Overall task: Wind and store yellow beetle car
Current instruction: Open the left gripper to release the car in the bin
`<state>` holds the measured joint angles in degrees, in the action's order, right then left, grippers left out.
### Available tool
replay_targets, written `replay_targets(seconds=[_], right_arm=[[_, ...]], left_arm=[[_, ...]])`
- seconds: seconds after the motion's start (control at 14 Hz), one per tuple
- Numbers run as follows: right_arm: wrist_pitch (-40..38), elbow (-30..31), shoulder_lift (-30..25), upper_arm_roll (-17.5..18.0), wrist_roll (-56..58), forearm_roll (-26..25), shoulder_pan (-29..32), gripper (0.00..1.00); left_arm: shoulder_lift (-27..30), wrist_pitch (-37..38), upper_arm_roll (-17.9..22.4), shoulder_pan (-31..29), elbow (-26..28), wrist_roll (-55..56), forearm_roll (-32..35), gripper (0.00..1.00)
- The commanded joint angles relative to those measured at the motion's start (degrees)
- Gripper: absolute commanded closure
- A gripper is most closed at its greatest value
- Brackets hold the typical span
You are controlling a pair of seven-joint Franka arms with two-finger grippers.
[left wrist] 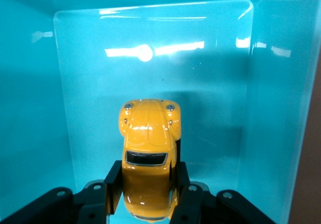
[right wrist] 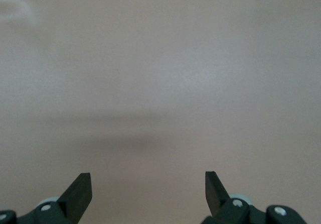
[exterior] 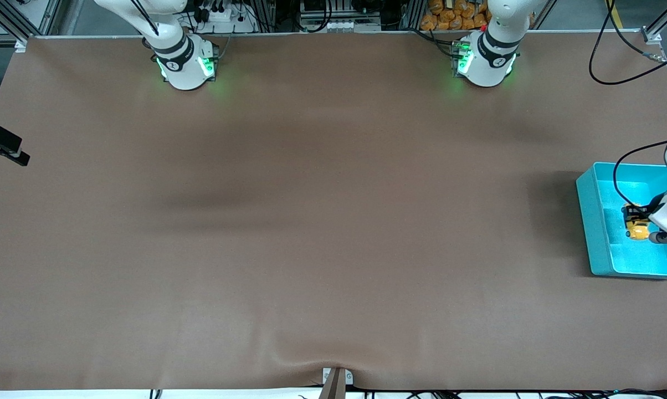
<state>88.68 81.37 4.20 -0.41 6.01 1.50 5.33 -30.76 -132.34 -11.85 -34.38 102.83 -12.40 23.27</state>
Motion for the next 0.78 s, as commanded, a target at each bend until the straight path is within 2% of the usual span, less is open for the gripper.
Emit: replay_targets(seconds=[0.0,0.36,0.71], right_arm=[[-0.35,2.56,-1.39,0.41,-1.09,0.79,0.47,0.0],[-0.09,5.2,-2.09,0.5,-1.09,0.09,0.38,0.0],[0.35,5.2,-2.27,0.76,-2.57,-0.09,-1.28,0.0]], left_arm=[[-1.14,-3.26,-0.28,-1.3,0.44,0.1,1.43,1.0],[-3.52,-13.1,-0.19,-3.5,4.13,0.1,1.52,1.0],[-4.57,-13.64,-0.1,-3.77,4.48,0.28,4.24,1.0]])
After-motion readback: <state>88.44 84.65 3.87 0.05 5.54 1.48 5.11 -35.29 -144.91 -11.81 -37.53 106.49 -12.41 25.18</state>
